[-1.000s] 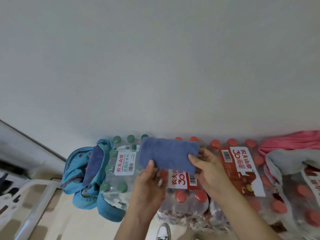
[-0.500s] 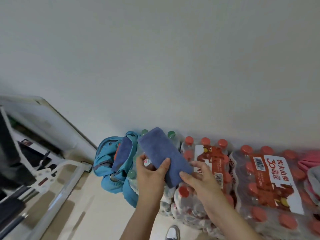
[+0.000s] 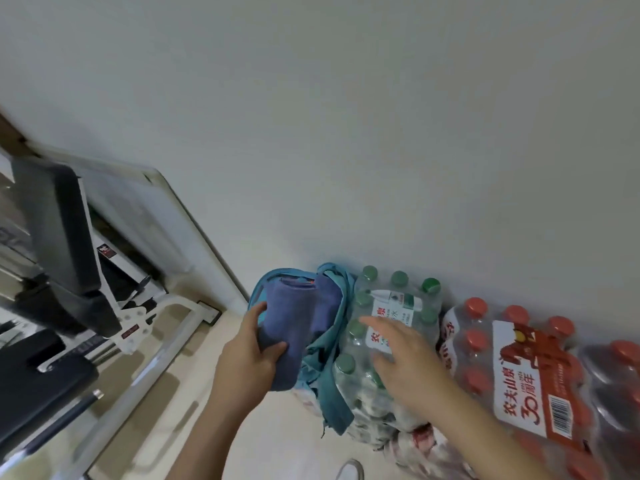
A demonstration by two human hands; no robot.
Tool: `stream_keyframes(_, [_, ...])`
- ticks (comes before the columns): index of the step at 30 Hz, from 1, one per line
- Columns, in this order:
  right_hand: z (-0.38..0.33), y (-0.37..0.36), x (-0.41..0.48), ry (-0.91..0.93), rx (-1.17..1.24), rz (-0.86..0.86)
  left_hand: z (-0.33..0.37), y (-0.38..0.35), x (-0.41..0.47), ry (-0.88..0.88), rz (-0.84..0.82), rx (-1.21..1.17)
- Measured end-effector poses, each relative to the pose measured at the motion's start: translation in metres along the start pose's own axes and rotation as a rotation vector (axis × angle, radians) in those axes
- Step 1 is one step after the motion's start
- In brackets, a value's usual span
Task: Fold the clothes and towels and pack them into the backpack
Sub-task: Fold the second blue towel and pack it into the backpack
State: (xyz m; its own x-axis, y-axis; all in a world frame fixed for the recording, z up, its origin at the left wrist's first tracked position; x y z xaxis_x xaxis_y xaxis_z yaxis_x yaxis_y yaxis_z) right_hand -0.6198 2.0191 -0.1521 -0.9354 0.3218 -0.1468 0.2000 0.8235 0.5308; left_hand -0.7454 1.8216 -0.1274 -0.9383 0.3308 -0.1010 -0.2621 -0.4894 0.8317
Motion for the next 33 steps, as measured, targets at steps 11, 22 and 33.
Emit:
stream_keyframes(11, [-0.014,-0.059,0.124,-0.138,-0.661,-0.133,-0.030,-0.098,0.125,0.165,-0.458,-0.536])
stream_keyframes(22, [-0.001,-0.054,0.169,-0.269,-0.883,0.141,-0.041,-0.106,0.128,-0.130,-0.364,-0.148])
stream_keyframes(33, [0.021,-0.080,0.206,-0.354,0.148,0.193,-0.066,-0.108,0.138,-0.422,-0.349,-0.063])
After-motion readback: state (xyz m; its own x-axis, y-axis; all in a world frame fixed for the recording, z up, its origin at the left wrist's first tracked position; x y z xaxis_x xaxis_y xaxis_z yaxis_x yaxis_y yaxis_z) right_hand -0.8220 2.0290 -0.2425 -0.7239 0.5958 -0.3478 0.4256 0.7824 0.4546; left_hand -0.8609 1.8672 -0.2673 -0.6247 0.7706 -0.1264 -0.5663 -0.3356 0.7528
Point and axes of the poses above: each hand's wrist, its own x-axis towards the middle knuckle, its own y-axis out of the back of the hand, z = x × y, the point moved 7 cm from there along x, towards the middle knuckle, and after that the axes turned 10 degrees about x, right-handed, at the moved point
